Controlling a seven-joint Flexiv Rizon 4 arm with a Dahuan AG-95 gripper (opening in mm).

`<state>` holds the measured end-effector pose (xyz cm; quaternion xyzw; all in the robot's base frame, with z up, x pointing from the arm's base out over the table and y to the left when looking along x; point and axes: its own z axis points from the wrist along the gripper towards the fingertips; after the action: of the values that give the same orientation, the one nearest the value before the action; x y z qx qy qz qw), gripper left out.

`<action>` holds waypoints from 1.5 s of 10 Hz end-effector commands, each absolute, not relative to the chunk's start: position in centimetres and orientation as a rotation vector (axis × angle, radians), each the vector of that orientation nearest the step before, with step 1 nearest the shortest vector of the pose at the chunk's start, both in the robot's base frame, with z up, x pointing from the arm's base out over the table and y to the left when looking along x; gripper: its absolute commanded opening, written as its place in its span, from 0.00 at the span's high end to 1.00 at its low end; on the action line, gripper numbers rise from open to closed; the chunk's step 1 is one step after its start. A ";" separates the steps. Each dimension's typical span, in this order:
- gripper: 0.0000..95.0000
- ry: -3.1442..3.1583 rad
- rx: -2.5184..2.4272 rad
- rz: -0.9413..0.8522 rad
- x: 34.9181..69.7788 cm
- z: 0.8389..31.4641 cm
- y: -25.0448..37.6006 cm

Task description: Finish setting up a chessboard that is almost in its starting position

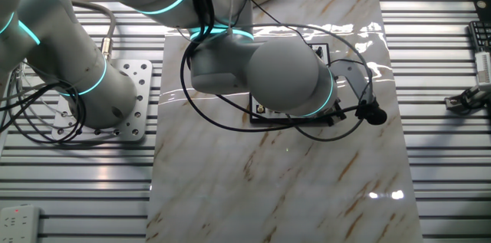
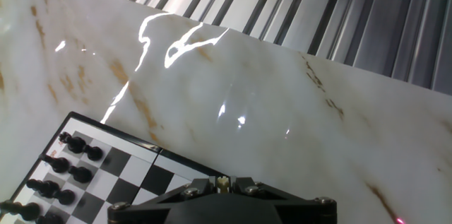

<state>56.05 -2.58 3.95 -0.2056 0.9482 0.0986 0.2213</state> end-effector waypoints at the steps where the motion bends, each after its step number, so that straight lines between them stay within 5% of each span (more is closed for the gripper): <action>1: 1.00 2.621 -0.572 0.264 56.1 3.9 -2.6; 3: 1.00 2.620 -0.575 0.264 56.1 3.9 -2.7; 4: 0.80 2.620 -0.577 0.263 56.1 3.9 -2.7; 15: 0.80 2.632 -0.590 0.252 56.0 4.2 -2.7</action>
<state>55.99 -2.68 4.41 -0.2132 0.9489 0.0922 0.2137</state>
